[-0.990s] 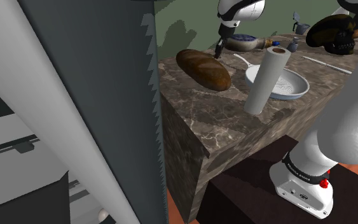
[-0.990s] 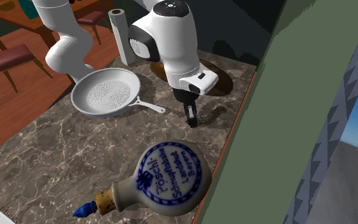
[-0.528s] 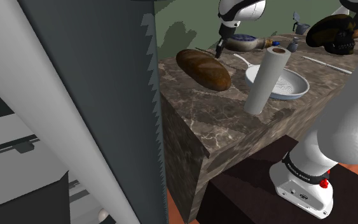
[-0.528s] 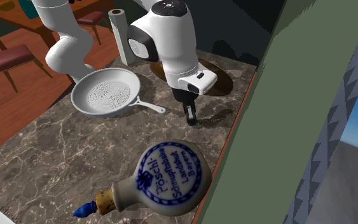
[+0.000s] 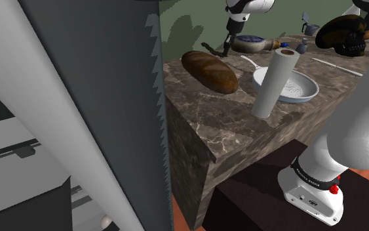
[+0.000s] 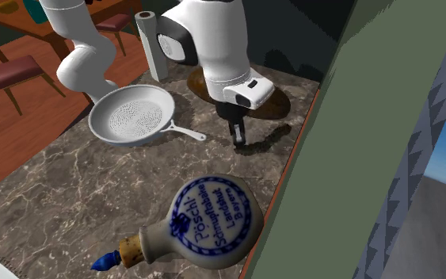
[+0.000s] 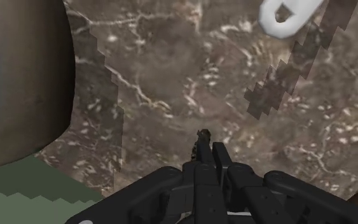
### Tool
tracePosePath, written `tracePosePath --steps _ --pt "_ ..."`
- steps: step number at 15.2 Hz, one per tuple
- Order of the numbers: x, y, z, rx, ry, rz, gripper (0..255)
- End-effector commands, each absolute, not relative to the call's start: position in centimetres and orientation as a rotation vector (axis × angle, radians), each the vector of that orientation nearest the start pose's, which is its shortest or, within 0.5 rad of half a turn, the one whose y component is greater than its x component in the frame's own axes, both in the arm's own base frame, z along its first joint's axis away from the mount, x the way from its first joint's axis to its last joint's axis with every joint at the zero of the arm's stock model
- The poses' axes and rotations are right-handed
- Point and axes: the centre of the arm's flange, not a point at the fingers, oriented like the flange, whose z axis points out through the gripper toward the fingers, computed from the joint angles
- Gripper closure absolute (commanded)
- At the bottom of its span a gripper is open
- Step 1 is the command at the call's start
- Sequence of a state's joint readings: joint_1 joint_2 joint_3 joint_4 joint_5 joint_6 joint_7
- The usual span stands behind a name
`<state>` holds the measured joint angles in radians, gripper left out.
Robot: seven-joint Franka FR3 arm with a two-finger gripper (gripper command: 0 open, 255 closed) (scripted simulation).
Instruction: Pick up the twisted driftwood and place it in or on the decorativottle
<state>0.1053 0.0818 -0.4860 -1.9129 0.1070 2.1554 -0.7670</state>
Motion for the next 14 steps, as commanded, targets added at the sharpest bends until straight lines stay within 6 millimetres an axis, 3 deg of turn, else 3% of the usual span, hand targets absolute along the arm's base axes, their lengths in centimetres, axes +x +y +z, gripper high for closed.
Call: tracePosePath --steps 1,14 --pt "55.6 -21.0 48.3 -3.129 -0.536 -0.275 255" --pt "55.6 -21.0 55.2 -3.129 -0.536 -0.275 255"
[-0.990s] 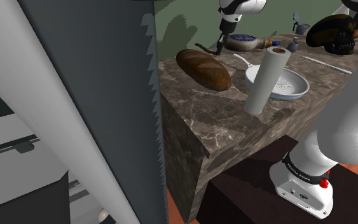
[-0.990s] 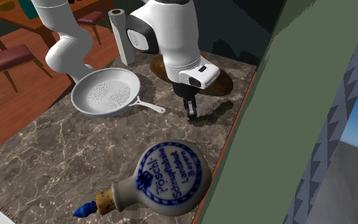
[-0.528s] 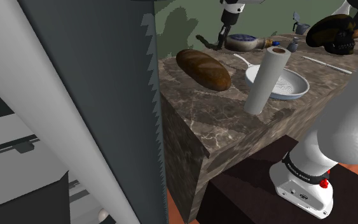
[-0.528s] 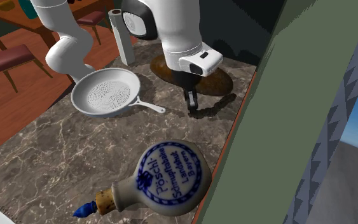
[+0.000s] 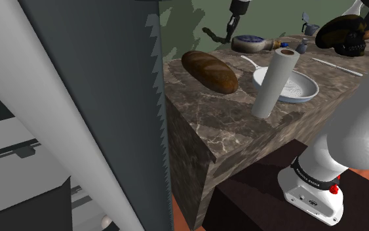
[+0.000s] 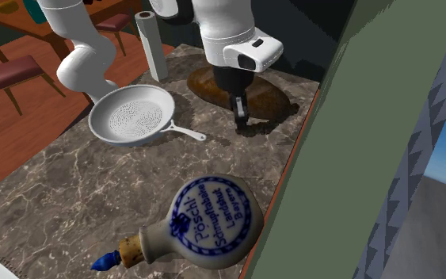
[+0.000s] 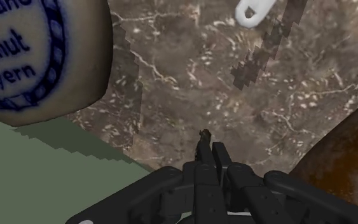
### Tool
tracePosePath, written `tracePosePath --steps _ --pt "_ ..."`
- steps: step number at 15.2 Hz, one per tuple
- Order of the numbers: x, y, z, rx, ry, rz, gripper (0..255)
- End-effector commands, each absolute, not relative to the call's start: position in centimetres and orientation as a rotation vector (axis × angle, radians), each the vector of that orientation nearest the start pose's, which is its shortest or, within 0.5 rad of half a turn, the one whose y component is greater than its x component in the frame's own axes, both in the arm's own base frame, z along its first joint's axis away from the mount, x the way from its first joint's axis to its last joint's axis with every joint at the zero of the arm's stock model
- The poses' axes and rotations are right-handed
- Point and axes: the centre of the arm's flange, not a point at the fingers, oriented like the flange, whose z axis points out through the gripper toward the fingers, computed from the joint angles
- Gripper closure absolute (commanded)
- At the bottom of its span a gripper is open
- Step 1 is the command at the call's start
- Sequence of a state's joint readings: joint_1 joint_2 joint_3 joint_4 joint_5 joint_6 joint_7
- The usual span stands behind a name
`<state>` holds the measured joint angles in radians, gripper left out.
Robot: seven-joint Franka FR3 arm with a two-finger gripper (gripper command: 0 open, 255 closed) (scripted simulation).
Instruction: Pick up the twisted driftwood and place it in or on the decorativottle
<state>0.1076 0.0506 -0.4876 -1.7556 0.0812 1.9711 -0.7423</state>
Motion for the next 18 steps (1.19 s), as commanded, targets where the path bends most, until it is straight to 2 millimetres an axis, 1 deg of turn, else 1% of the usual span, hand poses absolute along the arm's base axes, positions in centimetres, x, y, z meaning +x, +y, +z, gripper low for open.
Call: tracePosePath --steps 1,8,18 --pt "55.6 -21.0 55.7 -3.129 -0.536 -0.275 255" --pt "55.6 -21.0 59.3 -3.129 -0.536 -0.275 255" --pt "51.3 -33.5 59.8 -3.129 -0.536 -0.275 255"
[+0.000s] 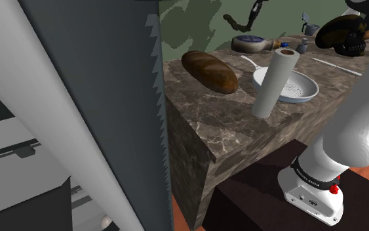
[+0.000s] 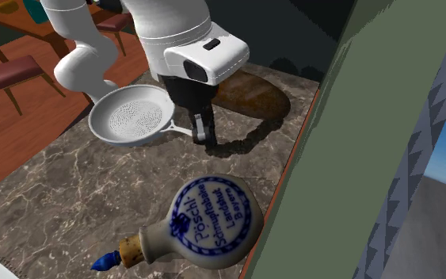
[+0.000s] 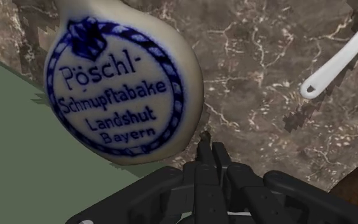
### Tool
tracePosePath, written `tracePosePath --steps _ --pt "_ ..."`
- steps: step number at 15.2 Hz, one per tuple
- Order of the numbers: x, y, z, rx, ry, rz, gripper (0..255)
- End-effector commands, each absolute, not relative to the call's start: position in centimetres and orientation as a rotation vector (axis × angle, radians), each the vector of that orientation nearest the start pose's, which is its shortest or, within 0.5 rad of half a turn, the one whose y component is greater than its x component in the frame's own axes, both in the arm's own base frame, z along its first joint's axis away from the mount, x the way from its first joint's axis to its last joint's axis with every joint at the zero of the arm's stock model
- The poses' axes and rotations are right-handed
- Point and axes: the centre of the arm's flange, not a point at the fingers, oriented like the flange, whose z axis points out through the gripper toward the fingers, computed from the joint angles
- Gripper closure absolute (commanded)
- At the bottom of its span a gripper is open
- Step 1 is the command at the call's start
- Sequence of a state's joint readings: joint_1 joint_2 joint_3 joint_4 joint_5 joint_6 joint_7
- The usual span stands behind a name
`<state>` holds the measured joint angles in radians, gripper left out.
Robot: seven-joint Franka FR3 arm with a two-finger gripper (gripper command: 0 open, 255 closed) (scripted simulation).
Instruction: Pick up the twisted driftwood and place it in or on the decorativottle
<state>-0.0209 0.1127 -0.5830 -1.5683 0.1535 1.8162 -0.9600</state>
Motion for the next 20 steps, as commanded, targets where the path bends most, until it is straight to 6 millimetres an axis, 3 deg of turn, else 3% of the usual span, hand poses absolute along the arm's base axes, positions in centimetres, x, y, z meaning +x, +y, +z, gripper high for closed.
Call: tracePosePath --steps 1,11,20 --pt "50.8 -34.8 59.9 -3.129 -0.536 -0.275 255" --pt "46.4 -47.6 60.4 -3.129 -0.536 -0.275 255" --pt "46.4 -47.6 55.7 -3.129 -0.536 -0.275 255"
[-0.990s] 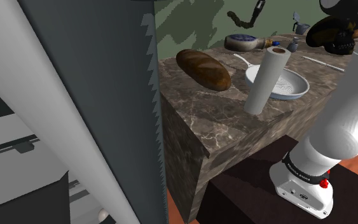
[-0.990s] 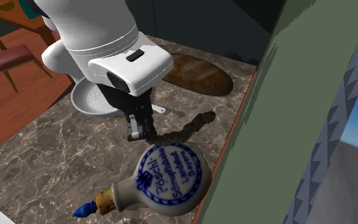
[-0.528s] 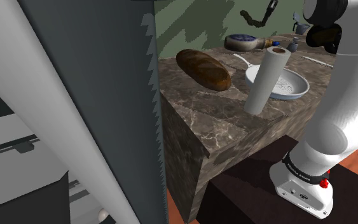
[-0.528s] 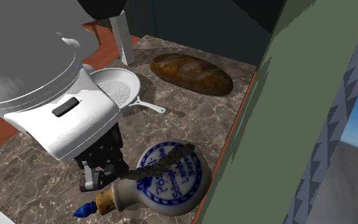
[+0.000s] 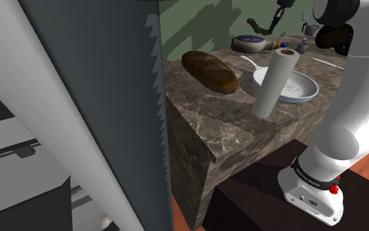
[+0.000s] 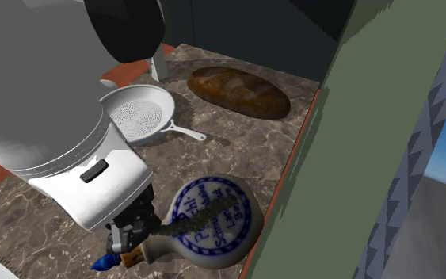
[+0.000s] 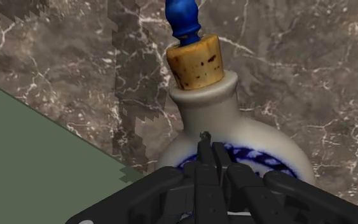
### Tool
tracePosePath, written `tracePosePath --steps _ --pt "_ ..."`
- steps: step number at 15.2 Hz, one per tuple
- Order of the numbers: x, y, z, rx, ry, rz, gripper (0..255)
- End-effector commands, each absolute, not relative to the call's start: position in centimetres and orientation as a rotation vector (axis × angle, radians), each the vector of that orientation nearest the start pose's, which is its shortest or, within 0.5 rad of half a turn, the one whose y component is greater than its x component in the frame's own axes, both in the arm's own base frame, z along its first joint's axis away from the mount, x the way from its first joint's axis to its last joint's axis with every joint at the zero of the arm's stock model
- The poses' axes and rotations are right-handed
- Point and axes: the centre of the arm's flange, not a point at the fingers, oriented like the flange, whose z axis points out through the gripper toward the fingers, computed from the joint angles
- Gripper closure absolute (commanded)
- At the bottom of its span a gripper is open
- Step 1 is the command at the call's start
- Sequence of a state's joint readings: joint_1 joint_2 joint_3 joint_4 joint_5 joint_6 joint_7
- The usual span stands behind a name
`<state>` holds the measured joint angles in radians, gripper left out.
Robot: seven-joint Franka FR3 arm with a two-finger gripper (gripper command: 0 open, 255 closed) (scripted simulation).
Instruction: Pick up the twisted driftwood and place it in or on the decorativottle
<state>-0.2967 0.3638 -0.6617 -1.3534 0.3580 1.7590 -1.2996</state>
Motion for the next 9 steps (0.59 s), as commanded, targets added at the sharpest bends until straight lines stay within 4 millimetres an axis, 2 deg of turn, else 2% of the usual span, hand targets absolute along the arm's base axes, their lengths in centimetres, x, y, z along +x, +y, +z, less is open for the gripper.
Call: tracePosePath --steps 1,6,9 --pt "46.4 -47.6 55.2 -3.129 -0.536 -0.275 255" --pt "46.4 -47.6 52.5 -3.129 -0.536 -0.275 255" --pt "46.4 -47.6 52.3 -3.129 -0.536 -0.275 255"
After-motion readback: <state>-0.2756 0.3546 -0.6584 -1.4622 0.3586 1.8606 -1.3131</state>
